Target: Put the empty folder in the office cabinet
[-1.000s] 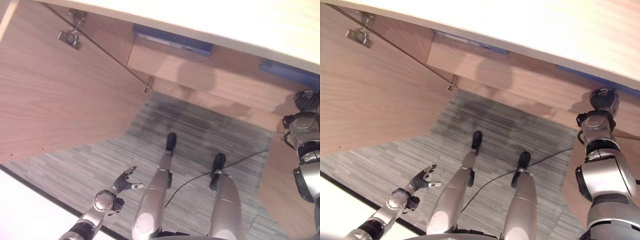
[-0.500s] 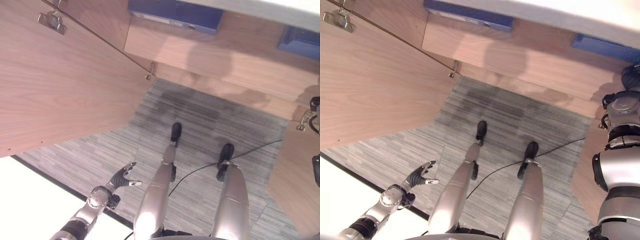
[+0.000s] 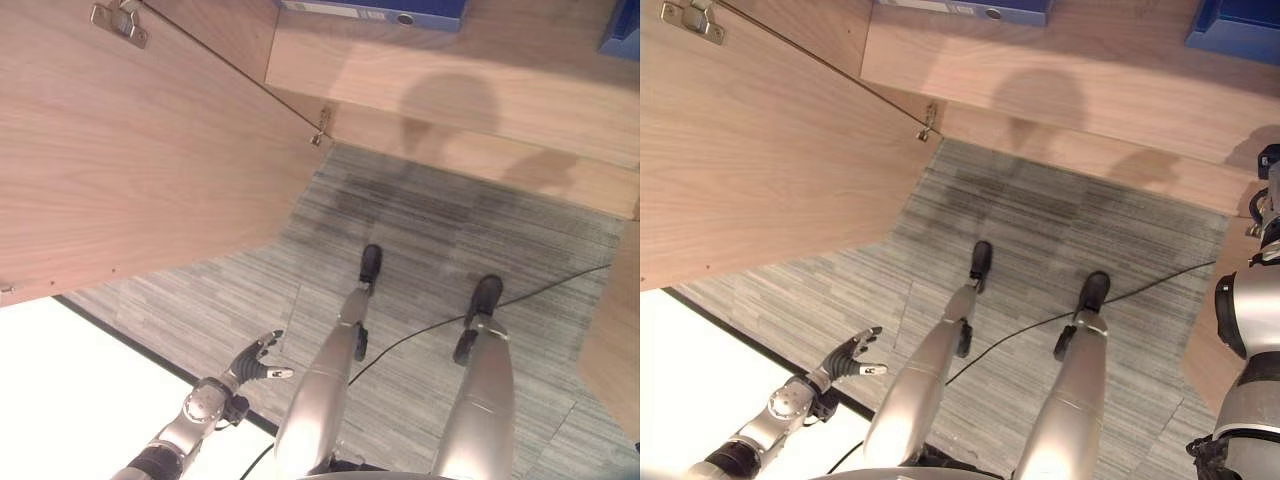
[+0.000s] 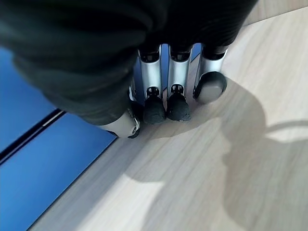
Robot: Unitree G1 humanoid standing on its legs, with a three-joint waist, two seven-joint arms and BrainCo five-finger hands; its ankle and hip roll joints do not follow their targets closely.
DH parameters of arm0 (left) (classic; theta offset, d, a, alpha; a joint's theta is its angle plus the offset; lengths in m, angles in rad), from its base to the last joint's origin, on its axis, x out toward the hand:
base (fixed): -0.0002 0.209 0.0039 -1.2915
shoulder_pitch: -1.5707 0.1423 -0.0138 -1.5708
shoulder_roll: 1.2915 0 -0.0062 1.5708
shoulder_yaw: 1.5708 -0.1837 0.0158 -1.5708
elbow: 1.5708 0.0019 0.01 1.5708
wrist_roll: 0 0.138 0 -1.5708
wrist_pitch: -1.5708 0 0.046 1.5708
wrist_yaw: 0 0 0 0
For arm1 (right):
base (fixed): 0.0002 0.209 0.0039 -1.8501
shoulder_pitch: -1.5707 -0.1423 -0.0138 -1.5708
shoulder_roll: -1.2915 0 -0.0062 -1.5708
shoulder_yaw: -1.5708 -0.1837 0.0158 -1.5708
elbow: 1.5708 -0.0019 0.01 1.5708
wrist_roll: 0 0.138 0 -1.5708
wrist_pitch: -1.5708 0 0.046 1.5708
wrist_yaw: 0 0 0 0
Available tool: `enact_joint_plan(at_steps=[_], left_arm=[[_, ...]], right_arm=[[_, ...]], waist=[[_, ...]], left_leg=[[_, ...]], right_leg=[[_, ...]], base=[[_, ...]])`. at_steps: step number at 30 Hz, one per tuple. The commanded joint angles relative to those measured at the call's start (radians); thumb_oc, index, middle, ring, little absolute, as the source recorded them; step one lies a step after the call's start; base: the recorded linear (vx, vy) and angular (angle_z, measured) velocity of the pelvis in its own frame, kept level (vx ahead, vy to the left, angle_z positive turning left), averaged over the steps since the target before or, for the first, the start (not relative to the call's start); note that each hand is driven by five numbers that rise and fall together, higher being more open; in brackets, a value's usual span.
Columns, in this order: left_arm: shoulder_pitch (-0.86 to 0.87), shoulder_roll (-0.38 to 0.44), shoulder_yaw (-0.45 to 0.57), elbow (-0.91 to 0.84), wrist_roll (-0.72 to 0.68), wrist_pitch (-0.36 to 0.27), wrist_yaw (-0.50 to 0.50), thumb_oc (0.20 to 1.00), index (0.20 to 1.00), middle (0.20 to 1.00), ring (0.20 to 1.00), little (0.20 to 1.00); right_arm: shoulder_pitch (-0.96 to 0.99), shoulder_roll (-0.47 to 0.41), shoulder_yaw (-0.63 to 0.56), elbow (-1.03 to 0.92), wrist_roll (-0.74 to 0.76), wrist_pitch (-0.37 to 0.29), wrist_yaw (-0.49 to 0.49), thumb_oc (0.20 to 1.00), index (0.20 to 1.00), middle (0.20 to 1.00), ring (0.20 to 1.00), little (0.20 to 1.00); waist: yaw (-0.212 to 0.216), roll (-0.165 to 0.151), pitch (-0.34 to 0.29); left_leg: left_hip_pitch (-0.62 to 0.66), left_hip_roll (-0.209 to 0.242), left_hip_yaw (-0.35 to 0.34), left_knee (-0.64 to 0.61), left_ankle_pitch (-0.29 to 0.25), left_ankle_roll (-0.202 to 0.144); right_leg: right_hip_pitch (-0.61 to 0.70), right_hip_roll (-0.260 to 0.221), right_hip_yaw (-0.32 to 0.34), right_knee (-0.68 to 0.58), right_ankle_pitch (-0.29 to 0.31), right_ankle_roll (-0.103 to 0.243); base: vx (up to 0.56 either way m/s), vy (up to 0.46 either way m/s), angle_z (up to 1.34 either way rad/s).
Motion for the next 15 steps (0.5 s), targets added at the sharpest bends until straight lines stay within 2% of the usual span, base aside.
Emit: enact_joint_plan(at_steps=[1,9,15], left_arm=[[0.015,0.035,-0.027,0.020,-0.012,-0.009,-0.002,1.000,1.000,1.000,1.000,1.000],[0.005,0.047,-0.028,0.033,-0.008,-0.006,-0.002,1.000,1.000,1.000,1.000,1.000],[0.004,0.048,-0.022,0.059,-0.004,-0.007,-0.001,1.000,1.000,1.000,1.000,1.000]], right_arm=[[-0.132,-0.048,0.105,-0.022,0.030,-0.046,0.015,0.200,0.200,0.200,0.200,0.200],[-0.292,-0.043,0.190,-0.033,0.090,-0.055,0.019,0.200,0.200,0.200,0.200,0.200],[-0.345,-0.032,0.225,-0.108,0.148,-0.088,0.027,0.200,0.200,0.200,0.200,0.200]], waist=[[0.045,-0.012,0.009],[0.052,-0.016,0.007],[0.048,-0.034,0.003]], left_leg=[[0.065,0.087,-0.009,-0.048,-0.092,-0.056],[0.057,0.085,-0.008,-0.053,-0.087,-0.058],[0.056,0.089,-0.009,-0.057,-0.085,-0.064]], right_leg=[[0.026,-0.013,0.012,-0.091,0.062,0.057],[0.016,-0.011,0.017,-0.097,0.069,0.056],[0.020,-0.008,0.016,-0.108,0.073,0.055]], base=[[-0.01,-0.002,0.04],[0.00,0.001,-0.03],[0.00,0.000,0.00]])
